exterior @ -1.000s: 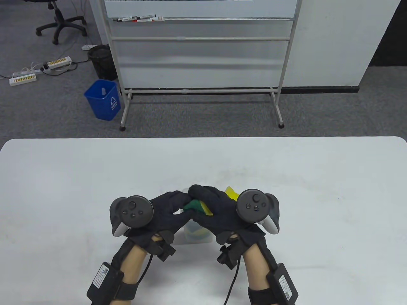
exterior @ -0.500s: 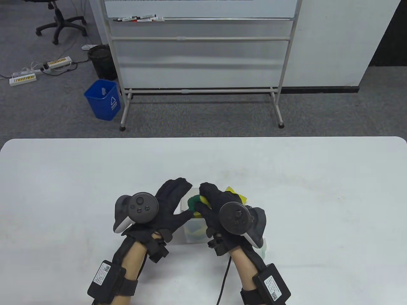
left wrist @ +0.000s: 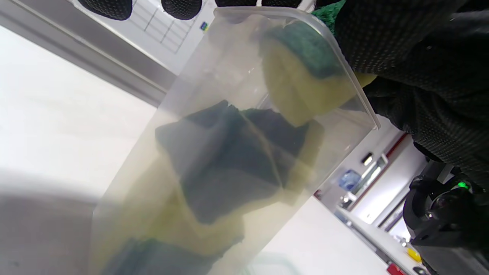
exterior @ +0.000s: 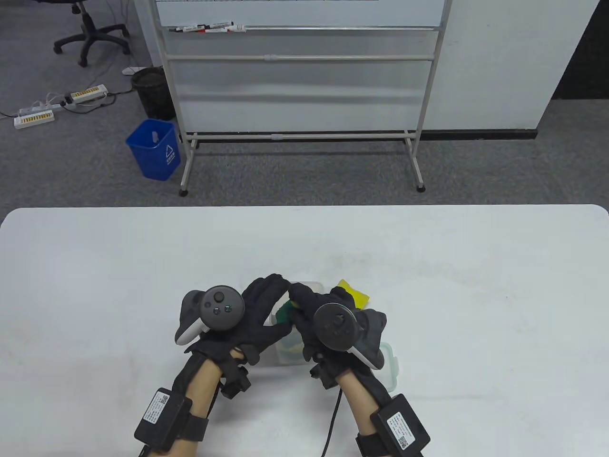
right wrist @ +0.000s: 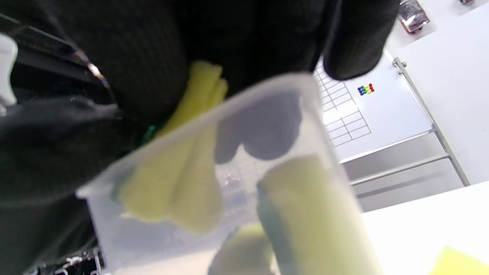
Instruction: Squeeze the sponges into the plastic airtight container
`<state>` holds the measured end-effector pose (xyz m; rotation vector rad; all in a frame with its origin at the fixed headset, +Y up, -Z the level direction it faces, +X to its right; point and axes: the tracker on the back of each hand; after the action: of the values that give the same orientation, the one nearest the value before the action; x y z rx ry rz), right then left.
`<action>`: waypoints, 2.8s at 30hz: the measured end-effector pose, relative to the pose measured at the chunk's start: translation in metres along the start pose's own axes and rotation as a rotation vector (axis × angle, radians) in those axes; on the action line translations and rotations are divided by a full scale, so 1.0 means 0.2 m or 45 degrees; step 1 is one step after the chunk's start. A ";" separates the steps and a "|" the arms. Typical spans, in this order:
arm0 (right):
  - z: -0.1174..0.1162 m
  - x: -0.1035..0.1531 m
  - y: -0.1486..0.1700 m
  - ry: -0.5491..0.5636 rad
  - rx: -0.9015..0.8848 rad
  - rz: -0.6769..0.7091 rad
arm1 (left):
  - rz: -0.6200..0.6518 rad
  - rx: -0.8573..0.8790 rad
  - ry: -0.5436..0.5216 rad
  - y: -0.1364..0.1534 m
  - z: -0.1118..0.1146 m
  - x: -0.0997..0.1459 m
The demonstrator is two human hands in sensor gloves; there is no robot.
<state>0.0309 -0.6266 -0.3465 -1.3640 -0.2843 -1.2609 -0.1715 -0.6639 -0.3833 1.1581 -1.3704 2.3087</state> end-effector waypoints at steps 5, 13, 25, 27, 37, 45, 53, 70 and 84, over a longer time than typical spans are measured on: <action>-0.03 -0.01 -0.01 -0.044 0.031 0.020 | -0.005 0.030 0.006 0.00 0.00 0.00; -0.06 -0.02 0.04 -0.179 -0.086 0.006 | -0.010 0.032 0.019 0.00 0.00 0.00; -0.12 -0.01 0.11 -0.365 -0.246 0.015 | -0.011 0.053 0.027 0.01 0.00 0.00; -0.12 -0.01 0.12 -0.379 -0.262 0.014 | -0.010 0.055 0.029 0.01 0.00 0.00; -0.13 -0.03 0.13 -0.540 -0.233 -0.025 | -0.009 0.064 0.034 0.01 0.00 0.00; -0.13 -0.02 0.14 -0.411 -0.311 -0.006 | -0.006 0.074 0.040 0.01 0.00 0.00; -0.01 -0.01 0.18 -0.237 -0.484 0.042 | -0.006 0.074 0.043 0.01 0.00 0.00; 0.08 0.10 0.49 -0.116 -0.087 -0.425 | 0.004 0.099 0.043 0.01 0.00 0.00; -0.42 0.17 0.74 -0.739 -0.121 -0.683 | 0.044 0.168 -0.182 0.03 -0.12 0.06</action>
<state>0.1188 -0.7524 -0.4270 -1.7919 -1.0593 -1.2841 -0.1947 -0.6507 -0.3847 1.3732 -1.3100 2.4142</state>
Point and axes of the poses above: the tracker on the back of each hand, its own y axis roughly to the little-finger side, its own x axis roughly from the fingertips to the wrist, z = x × y, and after that the axes turned 14 degrees about z, right-handed
